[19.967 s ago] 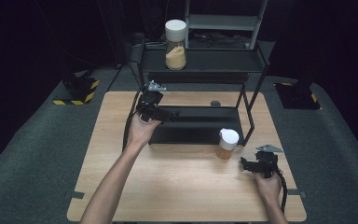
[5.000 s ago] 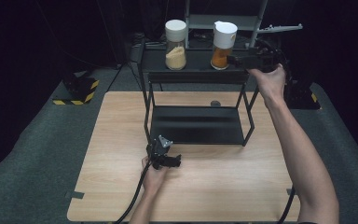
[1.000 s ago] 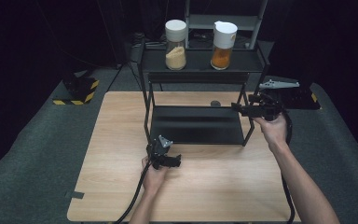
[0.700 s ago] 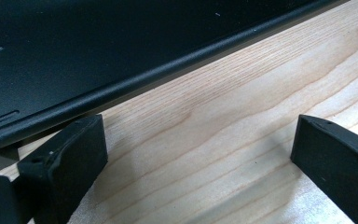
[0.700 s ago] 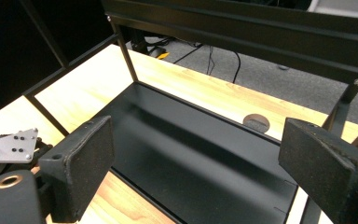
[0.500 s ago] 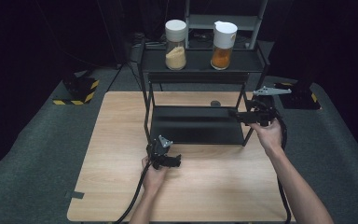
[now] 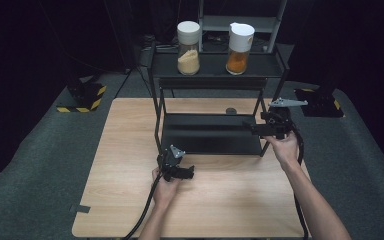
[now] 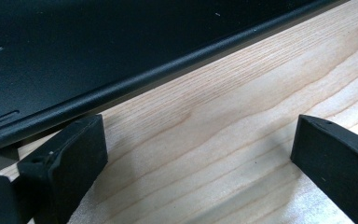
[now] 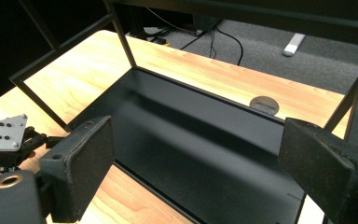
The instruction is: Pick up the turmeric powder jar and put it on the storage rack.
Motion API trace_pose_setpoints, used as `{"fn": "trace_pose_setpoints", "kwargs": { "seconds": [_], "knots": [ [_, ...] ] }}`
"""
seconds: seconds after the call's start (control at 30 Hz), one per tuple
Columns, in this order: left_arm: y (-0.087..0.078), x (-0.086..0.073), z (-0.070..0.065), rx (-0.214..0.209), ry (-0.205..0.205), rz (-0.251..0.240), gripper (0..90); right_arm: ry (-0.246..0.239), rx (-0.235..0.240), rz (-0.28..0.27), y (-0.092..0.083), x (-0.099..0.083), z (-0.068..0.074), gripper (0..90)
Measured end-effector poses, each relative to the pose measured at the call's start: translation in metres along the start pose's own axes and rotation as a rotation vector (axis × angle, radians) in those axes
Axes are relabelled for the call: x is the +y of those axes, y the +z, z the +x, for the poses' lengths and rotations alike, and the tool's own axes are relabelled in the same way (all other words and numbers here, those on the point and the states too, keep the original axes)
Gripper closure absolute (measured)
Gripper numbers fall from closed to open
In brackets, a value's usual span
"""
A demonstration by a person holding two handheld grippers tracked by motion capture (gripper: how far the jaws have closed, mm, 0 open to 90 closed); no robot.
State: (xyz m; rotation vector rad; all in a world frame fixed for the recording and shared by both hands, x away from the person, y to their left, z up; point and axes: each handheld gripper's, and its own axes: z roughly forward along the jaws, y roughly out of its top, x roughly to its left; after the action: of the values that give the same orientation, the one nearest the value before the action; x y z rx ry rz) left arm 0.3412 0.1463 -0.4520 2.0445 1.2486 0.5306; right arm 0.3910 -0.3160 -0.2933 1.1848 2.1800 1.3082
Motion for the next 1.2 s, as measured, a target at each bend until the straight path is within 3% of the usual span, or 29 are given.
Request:
{"fn": "trace_pose_setpoints", "kwargs": {
  "seconds": [1.2],
  "knots": [
    [0.000, 0.000, 0.000, 0.000, 0.000, 0.000, 3.4, 0.034, -0.023, 0.037, 0.015, -0.031, -0.001, 10.4]
  ]
}}
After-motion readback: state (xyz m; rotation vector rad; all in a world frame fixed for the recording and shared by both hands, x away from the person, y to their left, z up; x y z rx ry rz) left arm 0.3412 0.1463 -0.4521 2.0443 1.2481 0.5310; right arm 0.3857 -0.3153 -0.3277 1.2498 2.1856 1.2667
